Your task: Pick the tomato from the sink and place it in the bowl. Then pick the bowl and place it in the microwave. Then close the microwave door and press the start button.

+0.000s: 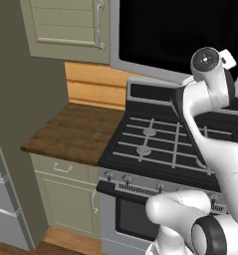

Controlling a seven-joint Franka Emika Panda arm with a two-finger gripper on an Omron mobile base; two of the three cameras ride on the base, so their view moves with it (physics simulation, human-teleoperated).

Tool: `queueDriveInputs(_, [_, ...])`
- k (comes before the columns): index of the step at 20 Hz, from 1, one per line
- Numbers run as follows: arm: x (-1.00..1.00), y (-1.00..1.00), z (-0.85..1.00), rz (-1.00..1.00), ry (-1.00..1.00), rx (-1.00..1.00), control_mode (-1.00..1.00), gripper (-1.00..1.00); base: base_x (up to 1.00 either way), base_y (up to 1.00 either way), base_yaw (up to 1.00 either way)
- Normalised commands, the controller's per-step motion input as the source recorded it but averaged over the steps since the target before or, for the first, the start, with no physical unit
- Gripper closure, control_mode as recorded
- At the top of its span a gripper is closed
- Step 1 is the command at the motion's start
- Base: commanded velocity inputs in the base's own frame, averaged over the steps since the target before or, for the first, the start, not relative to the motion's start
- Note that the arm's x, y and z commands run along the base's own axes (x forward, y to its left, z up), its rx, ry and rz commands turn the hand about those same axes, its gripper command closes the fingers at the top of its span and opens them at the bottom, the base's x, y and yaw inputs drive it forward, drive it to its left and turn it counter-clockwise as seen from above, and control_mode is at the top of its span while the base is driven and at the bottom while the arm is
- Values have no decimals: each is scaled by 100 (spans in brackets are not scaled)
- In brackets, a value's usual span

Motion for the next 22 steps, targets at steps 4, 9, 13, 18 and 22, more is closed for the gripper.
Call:
queueDriveInputs(4, [48, -36, 0, 0, 0, 2, -100, -100, 0, 0, 0])
queueDriveInputs(9, [49, -40, 0, 0, 0, 2, -100, -100, 0, 0, 0])
queueDriveInputs(13, [55, -44, 0, 0, -1, 3, -100, -100, 0, 0, 0])
queueDriveInputs(18, [40, -34, 0, 3, -1, 2, -100, -100, 0, 0, 0])
queueDriveInputs(22, [66, -30, 0, 5, 0, 2, -100, -100, 0, 0, 0])
